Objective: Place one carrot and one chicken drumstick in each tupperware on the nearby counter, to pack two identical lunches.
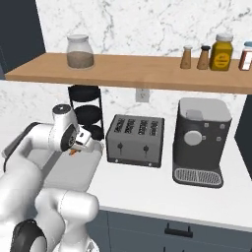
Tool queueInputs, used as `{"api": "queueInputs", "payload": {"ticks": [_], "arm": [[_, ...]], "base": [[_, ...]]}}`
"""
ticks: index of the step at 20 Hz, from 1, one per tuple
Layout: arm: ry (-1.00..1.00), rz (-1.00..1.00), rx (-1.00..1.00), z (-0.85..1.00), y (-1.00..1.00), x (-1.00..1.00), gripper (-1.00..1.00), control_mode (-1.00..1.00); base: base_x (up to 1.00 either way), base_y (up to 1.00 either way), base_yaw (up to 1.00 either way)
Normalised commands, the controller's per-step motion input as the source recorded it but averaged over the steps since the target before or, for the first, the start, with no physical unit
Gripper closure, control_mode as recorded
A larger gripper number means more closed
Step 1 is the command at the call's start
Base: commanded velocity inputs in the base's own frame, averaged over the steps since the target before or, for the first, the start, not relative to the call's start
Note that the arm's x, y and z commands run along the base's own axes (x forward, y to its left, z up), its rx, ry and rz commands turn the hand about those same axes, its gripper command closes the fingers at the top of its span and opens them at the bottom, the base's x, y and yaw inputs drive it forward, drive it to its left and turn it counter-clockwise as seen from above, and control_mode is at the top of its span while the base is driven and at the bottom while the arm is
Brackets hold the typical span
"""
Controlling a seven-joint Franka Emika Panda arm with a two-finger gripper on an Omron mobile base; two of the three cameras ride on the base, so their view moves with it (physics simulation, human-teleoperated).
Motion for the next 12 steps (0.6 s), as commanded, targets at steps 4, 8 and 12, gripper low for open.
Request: {"api": "queueInputs", "payload": {"ticks": [4, 8, 12], "arm": [[0.00, 0.00, 0.02, -1.00, 0.63, 0.76, 1.00, -1.00], [-0.01, -0.01, -0.02, -0.47, 0.29, 0.32, -1.00, -1.00], [-0.04, 0.00, 0.00, 0.38, 0.00, -0.16, -1.00, -1.00]], "base": [[0.00, 0.00, 0.00], [0.00, 0.00, 0.00], [0.00, 0.00, 0.00]]}}
